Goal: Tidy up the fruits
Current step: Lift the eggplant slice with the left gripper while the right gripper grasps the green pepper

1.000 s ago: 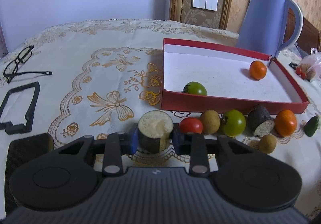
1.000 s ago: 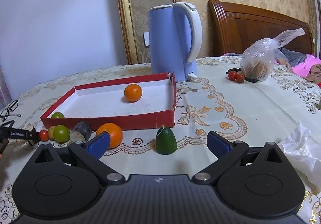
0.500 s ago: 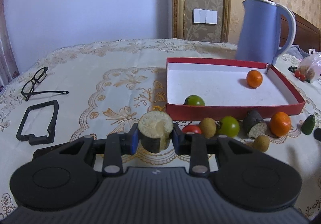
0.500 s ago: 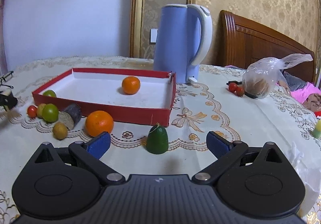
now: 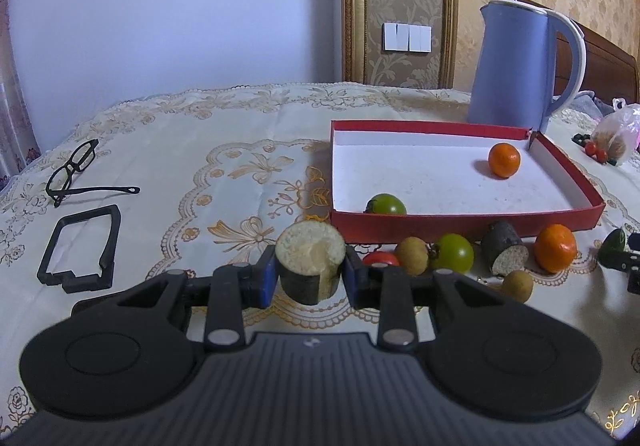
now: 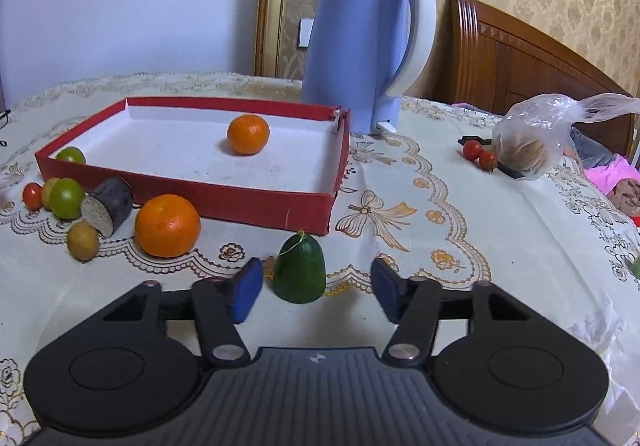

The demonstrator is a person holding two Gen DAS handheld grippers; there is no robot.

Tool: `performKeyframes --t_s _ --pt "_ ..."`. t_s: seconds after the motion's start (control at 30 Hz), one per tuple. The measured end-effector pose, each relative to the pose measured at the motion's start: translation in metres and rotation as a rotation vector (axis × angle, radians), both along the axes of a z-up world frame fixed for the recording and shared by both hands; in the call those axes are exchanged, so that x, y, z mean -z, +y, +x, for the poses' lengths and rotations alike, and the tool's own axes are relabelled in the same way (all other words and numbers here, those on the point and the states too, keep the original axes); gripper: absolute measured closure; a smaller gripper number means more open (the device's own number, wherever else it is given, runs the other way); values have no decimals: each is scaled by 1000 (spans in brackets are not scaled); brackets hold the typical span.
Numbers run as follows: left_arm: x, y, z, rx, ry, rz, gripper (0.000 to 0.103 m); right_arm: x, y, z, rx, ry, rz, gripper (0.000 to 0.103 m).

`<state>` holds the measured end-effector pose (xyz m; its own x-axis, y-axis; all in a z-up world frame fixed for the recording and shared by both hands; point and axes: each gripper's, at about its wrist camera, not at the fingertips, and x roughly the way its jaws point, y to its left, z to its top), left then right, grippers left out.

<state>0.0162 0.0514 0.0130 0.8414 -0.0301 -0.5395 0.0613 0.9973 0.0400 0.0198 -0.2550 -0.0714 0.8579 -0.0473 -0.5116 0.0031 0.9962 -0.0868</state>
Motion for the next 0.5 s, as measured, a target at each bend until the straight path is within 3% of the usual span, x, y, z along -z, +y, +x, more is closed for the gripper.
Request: performKeyframes --t_s 0.27,0.5 --pt "-1 -5 -1 13 -3 11 73 2 1 10 -41 30 28 72" --pt "-3 -8 -1 20 -4 16 73 1 -1 9 -38 27 44 74"
